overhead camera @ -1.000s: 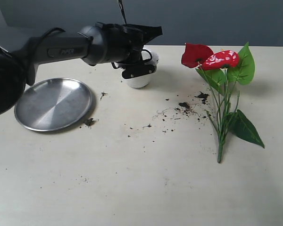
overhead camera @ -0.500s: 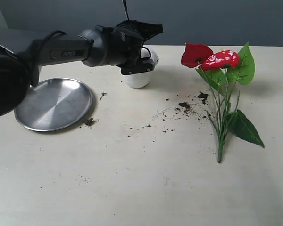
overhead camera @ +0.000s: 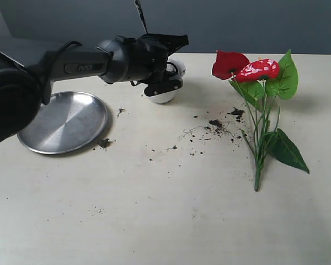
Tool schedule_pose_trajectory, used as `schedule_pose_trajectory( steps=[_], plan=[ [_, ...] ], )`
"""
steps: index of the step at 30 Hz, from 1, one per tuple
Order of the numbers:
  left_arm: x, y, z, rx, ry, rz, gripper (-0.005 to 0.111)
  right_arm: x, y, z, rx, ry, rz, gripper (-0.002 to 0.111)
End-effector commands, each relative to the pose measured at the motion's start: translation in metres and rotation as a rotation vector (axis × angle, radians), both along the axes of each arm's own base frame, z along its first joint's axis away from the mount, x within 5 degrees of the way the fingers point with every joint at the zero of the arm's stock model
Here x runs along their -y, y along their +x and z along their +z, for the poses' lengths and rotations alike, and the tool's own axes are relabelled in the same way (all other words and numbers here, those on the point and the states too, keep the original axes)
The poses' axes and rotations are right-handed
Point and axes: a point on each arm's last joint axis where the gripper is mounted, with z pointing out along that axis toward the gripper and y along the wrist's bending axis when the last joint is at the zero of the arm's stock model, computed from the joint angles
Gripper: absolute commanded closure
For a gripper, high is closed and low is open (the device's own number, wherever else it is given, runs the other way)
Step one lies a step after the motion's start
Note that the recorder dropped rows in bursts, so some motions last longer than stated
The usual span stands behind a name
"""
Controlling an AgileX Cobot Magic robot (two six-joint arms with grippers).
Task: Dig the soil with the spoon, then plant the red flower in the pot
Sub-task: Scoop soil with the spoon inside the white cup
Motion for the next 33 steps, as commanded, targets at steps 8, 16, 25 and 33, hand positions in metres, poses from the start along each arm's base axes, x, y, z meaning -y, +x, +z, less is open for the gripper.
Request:
schedule_pose_trajectory(
  steps=[8,16,25,33],
  plan=[
    [0.004,-0.006,0.033,0.094,0.055,0.001,0.106,0.0,0.0,0.0,0.011,0.005,0.002,0.108],
    [0.004,-0.001,0.021,0.097,0.115,-0.053,0.106,0.0,0.0,0.0,0.011,0.005,0.002,0.108],
    [-0.002,0.005,-0.001,0.037,0.083,-0.049,0.106,0.0,0.0,0.0,0.011,0.005,0.002,0.108],
    [0.001,-0.005,0.003,-0.06,-0.031,0.006,0.106,0.0,0.0,0.0,0.013,0.003,0.002,0.108]
  ],
)
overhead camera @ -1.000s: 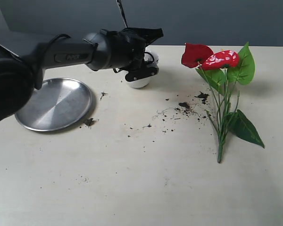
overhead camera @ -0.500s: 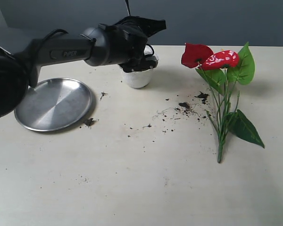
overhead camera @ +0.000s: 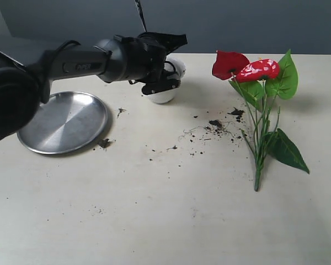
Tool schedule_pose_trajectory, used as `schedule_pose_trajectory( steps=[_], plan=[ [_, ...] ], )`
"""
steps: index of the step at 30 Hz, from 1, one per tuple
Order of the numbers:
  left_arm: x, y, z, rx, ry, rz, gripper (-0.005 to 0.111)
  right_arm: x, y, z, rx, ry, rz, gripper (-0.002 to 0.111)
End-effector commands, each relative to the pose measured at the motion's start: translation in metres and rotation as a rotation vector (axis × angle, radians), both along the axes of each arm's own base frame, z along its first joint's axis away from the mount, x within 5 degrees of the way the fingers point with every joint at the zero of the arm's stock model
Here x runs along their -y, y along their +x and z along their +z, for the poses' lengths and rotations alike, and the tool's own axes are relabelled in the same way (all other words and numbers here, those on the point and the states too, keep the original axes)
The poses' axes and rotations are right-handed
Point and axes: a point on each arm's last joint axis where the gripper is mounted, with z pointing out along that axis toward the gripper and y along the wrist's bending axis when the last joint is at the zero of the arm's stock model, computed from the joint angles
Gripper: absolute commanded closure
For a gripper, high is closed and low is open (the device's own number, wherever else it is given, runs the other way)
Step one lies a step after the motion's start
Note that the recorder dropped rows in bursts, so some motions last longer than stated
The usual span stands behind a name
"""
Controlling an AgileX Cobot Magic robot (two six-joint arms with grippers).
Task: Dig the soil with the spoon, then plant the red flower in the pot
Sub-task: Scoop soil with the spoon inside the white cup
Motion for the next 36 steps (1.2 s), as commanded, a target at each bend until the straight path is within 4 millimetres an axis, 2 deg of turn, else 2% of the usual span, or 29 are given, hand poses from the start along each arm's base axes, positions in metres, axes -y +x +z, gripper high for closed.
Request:
schedule_pose_trajectory(
  steps=[1,7,13,20,26,30,36],
  plan=[
    [0.006,-0.008,0.006,-0.071,-0.051,0.009,0.106,0.0,0.0,0.0,0.013,0.003,0.002,0.108],
    [0.011,-0.015,0.031,-0.036,-0.08,0.004,0.106,0.0,0.0,0.0,0.013,0.001,0.002,0.108],
    [0.012,-0.015,0.04,0.003,-0.006,-0.029,0.106,0.0,0.0,0.0,0.013,0.001,0.002,0.108],
    [0.015,-0.011,0.031,0.032,0.103,-0.091,0.106,0.0,0.0,0.0,0.011,0.003,0.003,0.108],
    [0.004,-0.007,0.016,0.001,0.128,-0.081,0.106,0.0,0.0,0.0,0.011,0.003,0.003,0.108],
    [-0.002,-0.004,0.005,-0.012,0.107,-0.061,0.106,0.0,0.0,0.0,0.011,0.006,0.003,0.108],
    [0.004,-0.004,-0.005,-0.048,0.034,-0.091,0.106,0.0,0.0,0.0,0.011,0.006,0.003,0.108]
  ],
)
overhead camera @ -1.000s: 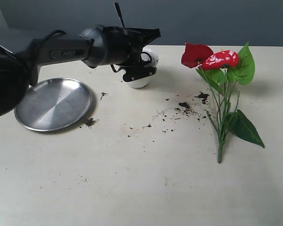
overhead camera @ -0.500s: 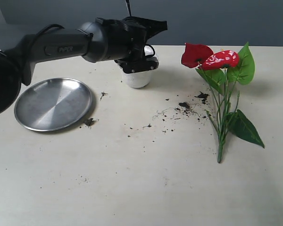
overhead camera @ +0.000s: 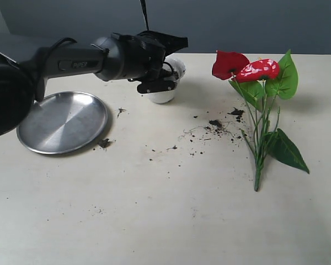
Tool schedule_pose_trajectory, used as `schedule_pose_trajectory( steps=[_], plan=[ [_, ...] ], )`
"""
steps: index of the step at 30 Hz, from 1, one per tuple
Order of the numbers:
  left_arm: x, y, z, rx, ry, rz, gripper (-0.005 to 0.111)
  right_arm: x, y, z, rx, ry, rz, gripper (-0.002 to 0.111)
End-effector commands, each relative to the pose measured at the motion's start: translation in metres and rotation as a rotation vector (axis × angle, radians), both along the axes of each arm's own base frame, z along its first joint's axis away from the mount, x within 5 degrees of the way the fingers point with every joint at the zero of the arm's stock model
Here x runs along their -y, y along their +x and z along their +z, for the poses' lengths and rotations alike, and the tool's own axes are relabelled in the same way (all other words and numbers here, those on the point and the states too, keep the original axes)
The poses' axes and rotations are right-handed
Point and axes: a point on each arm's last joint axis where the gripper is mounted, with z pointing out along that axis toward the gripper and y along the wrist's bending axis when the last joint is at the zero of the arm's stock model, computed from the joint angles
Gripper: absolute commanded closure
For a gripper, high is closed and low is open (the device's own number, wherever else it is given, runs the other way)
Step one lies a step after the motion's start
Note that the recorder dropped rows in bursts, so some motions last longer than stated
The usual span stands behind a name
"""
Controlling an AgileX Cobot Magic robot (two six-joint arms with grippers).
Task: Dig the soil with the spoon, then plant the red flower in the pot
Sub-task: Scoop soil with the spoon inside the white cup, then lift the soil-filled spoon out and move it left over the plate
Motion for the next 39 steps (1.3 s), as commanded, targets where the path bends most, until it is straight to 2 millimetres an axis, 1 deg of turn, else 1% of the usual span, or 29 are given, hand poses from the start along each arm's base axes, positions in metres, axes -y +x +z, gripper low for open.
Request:
schedule_pose_trajectory(
  steps=[1,5,8,10,12,17,20,23,24,27,28,30,31,32,33,34,35,36,37,38,39],
  plan=[
    [0.004,-0.001,-0.011,-0.042,-0.06,-0.017,0.106,0.0,0.0,0.0,0.013,0.003,0.002,0.108],
    [-0.002,-0.003,-0.012,-0.064,-0.039,0.054,0.106,0.0,0.0,0.0,0.013,0.003,0.002,0.108],
    [-0.002,-0.005,-0.008,-0.081,-0.092,0.077,0.106,0.0,0.0,0.0,0.013,0.003,0.002,0.108],
    [0.002,-0.008,-0.002,-0.083,-0.126,0.069,0.106,0.0,0.0,0.0,0.013,0.003,0.002,0.108],
    [0.006,-0.011,0.008,-0.073,-0.154,0.062,0.106,0.0,0.0,0.0,0.013,0.003,0.002,0.108],
    [0.01,-0.014,0.025,-0.045,-0.173,0.044,0.106,0.0,0.0,0.0,0.013,0.003,0.002,0.108],
    [0.01,-0.015,0.031,-0.032,-0.175,0.038,0.106,0.0,0.0,0.0,0.011,0.003,0.002,0.108],
    [0.003,-0.018,0.046,0.003,-0.246,0.126,0.106,0.0,0.0,0.0,0.011,0.003,0.002,0.108],
    [0.0,-0.02,0.054,0.018,-0.266,0.16,0.106,0.0,0.0,0.0,0.011,0.003,0.002,0.108],
    [-0.011,-0.032,0.085,0.052,-0.434,0.313,0.106,0.0,0.0,0.0,0.011,0.005,0.002,0.108],
    [-0.017,-0.037,0.096,0.067,-0.505,0.388,0.106,0.0,0.0,0.0,0.011,0.012,0.003,0.108],
    [-0.027,-0.049,0.111,0.085,-0.629,0.548,0.106,0.0,0.0,0.0,0.011,0.012,0.003,0.108],
    [-0.03,-0.052,0.115,0.093,-0.663,0.596,0.106,0.0,0.0,0.0,0.011,0.012,0.003,0.108],
    [-0.039,-0.059,0.12,0.119,-0.754,0.734,0.106,0.0,0.0,0.0,0.011,0.012,0.003,0.108],
    [-0.05,-0.066,0.123,0.159,-0.85,0.892,0.106,0.0,0.0,0.0,0.011,0.012,0.003,0.108],
    [-0.055,-0.069,0.125,0.184,-0.91,0.966,0.106,0.0,0.0,0.001,0.013,0.014,0.003,0.108],
    [-0.066,-0.073,0.121,0.218,-1.008,1.142,0.106,-0.001,0.0,0.001,0.012,0.018,0.003,0.108],
    [-0.071,-0.073,0.119,0.228,-1.05,1.201,0.106,-0.001,0.0,0.001,0.012,0.018,0.003,0.108],
    [-0.079,-0.072,0.114,0.21,-1.148,1.307,0.106,-0.001,0.0,0.001,0.012,0.018,0.003,0.108],
    [-0.081,-0.073,0.111,0.185,-1.185,1.355,0.106,-0.001,0.0,0.001,0.012,0.018,0.003,0.108],
    [-0.087,-0.073,0.105,0.147,-1.268,1.461,0.106,-0.001,0.0,0.001,0.012,0.018,0.003,0.108]
  ],
)
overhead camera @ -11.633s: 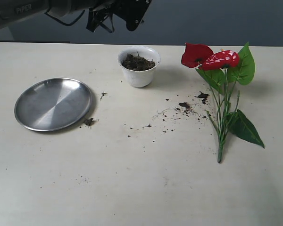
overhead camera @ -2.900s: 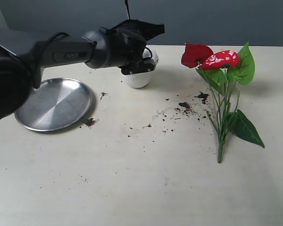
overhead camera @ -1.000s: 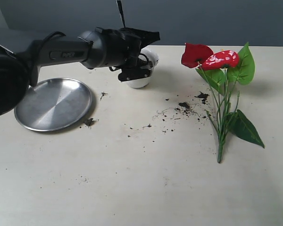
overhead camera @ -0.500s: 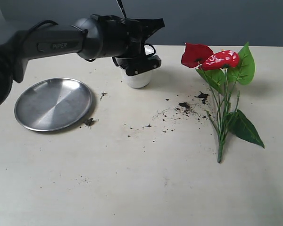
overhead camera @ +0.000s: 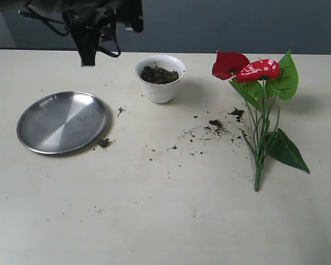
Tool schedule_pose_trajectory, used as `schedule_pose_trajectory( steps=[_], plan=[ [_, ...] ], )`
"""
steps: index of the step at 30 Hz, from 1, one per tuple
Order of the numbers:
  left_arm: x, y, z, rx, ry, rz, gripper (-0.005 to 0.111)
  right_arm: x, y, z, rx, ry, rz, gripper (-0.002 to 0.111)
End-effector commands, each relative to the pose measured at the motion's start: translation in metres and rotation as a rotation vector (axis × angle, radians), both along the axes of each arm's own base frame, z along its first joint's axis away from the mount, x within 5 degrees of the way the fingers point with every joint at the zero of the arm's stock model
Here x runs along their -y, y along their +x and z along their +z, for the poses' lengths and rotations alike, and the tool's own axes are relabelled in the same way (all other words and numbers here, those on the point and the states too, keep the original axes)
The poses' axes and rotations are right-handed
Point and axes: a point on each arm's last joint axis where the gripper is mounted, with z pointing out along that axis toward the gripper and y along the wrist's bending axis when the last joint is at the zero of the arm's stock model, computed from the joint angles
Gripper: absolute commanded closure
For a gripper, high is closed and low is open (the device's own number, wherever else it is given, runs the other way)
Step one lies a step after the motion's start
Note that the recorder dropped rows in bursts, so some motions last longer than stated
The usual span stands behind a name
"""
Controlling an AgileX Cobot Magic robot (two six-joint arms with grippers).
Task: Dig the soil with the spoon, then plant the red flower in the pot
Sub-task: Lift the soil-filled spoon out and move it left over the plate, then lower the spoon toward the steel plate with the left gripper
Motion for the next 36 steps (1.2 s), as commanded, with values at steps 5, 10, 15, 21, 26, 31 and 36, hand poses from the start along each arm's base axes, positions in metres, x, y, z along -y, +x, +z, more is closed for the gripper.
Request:
schedule_pose_trajectory(
  steps=[5,10,15,21,26,31,36],
  plan=[
    [-0.033,-0.002,-0.018,-0.059,-0.477,0.417,0.106,0.0,0.0,0.0,0.013,-0.003,0.002,0.108],
    [-0.044,-0.001,-0.02,-0.078,-0.554,0.485,0.106,0.0,0.0,0.0,0.013,-0.003,0.002,0.108],
    [-0.057,0.0,-0.026,-0.078,-0.573,0.553,0.106,0.0,0.0,0.0,0.013,-0.003,0.002,0.108],
    [-0.069,-0.008,-0.047,-0.153,-0.599,0.637,0.106,0.0,0.0,0.0,0.013,-0.003,0.002,0.108],
    [-0.078,-0.013,-0.059,-0.178,-0.603,0.703,0.106,0.0,0.0,0.0,0.013,-0.003,0.002,0.108],
    [-0.078,-0.013,-0.059,-0.176,-0.597,0.701,0.106,0.0,0.0,0.0,0.013,-0.003,0.002,0.108],
    [-0.076,-0.004,-0.058,-0.108,-0.648,0.648,0.106,0.0,0.0,0.0,0.013,-0.003,0.002,0.108]
  ],
)
